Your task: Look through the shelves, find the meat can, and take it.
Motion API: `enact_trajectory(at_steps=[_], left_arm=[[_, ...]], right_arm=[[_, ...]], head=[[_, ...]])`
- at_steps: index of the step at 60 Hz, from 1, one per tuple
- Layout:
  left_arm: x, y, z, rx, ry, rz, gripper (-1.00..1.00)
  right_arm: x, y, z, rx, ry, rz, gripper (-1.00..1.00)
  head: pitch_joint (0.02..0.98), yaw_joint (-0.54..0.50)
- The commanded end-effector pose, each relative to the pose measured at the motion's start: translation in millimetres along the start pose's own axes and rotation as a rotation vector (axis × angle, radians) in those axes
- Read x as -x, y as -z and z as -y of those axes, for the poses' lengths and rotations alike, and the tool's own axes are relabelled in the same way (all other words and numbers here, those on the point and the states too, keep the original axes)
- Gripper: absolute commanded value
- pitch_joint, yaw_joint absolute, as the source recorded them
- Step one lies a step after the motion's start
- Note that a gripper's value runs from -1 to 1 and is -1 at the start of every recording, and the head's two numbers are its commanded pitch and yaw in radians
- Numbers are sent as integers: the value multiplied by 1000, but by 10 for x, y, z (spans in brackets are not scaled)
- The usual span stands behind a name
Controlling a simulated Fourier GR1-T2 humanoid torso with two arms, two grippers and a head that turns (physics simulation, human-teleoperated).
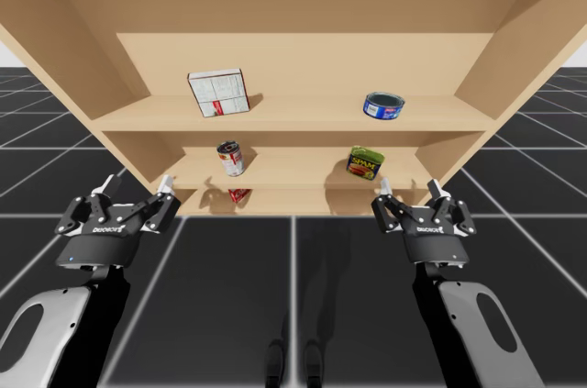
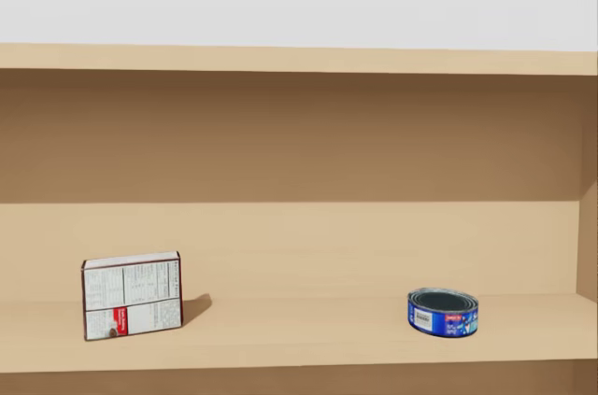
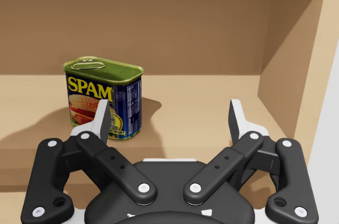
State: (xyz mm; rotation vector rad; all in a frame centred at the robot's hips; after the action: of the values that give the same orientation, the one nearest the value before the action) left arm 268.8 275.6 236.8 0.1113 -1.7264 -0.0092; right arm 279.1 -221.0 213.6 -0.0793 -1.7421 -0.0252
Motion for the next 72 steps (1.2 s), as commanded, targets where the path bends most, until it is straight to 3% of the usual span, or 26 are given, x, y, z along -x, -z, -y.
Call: enact_trajectory(at_steps=[1,4,7,8,11,26,33,48,54,68,72], left_arm=[[1,1,-3,-2,1,0,-1000],[2,2,-3,-1,1,0,-1000],[2,5,-4,-1,2,0,-1000],[3,6,-5,-1,2,-1,-1000],[1,5,-5,0,2,-1,-1000],[0,5,-15,-2,9,-2,-1000],[-9,-1,-10,24,-3,-6,-1000],[-3,-25,81,55,10,-10,-1000],[5,-27,109,62,13,-11,-1000],[17,-23,120,63,14,-15,-1000],[18,-21,121,63,14,-16,-1000]], right_arm=[[17,-20,-13,19,15,-15,-1000],[16,-19,-18,9,0,-16,-1000],[13,5,-21,19,8,-22,-1000],[13,12,-19,29,-4,-28,-1000],[16,17,-4,15,14,-38,-1000],[28,30,-7,11,5,-38,-1000],[32,36,-14,8,-2,-39,-1000],[24,36,-9,7,1,-40,-1000],[23,36,-8,9,0,-39,-1000],[8,22,-70,-18,12,-59,-1000],[-21,23,-93,-20,30,-74,-1000]], head=[[60,-53],[62,-53],[72,-52],[80,-52],[93,-50],[289,-61],[394,-111],[560,-290],[575,-323],[559,-295],[555,-290]])
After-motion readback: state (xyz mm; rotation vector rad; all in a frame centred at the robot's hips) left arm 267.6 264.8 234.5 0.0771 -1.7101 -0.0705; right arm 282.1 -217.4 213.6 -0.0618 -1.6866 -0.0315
